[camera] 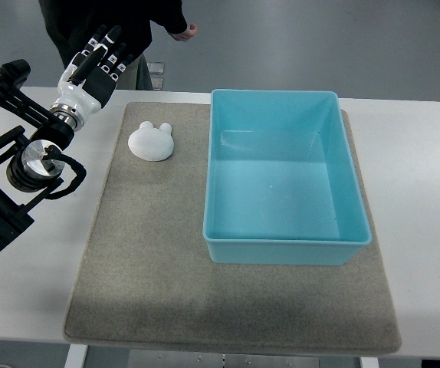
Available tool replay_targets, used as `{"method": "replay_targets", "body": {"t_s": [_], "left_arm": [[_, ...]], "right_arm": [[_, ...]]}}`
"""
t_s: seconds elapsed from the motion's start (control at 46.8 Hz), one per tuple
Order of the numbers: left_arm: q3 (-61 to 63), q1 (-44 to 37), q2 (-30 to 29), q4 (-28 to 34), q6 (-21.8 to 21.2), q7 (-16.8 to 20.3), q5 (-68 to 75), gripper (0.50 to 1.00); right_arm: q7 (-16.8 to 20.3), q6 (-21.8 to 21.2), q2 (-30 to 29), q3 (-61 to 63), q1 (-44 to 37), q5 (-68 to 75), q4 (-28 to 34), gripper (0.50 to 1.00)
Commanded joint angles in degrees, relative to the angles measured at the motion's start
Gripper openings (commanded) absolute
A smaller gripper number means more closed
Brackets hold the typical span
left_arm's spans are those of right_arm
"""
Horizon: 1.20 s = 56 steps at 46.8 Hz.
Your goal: Place white toy into blue box with left hand
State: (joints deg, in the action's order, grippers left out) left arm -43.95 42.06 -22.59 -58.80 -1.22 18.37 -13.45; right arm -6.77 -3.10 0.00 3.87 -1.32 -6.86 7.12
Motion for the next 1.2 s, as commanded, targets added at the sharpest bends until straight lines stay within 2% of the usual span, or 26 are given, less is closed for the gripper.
{"method": "replay_targets", "body": {"t_s": [0.0,0.107,0.449,0.77,0.941,1.176], "left_arm": [[0.0,0.0,0.0,-0.2,0.0,0.0,0.0,1.000],[0.2,0.0,0.0,-0.5,1.6,0.3,0.2,1.000],[-0.1,0.1,0.0,0.2,2.0,0.3,-0.2,1.000],[1.4,0.5,0.0,6.1,4.7,0.3,0.3,1.000],[2.6,0.5,0.1,6.1,5.1,0.3,0.3,1.000],[2.9,0.5,0.1,5.9,12.7,0.3,0.2,1.000]], "right_arm": [[0.0,-0.1,0.0,0.0,0.0,0.0,0.0,0.936],[0.0,0.0,0.0,0.0,0.0,0.0,0.0,0.936],[0.0,-0.1,0.0,0.0,0.0,0.0,0.0,0.936],[0.0,0.0,0.0,0.0,0.0,0.0,0.0,0.936],[0.0,-0.1,0.0,0.0,0.0,0.0,0.0,0.936],[0.0,-0.1,0.0,0.0,0.0,0.0,0.0,0.936]]}}
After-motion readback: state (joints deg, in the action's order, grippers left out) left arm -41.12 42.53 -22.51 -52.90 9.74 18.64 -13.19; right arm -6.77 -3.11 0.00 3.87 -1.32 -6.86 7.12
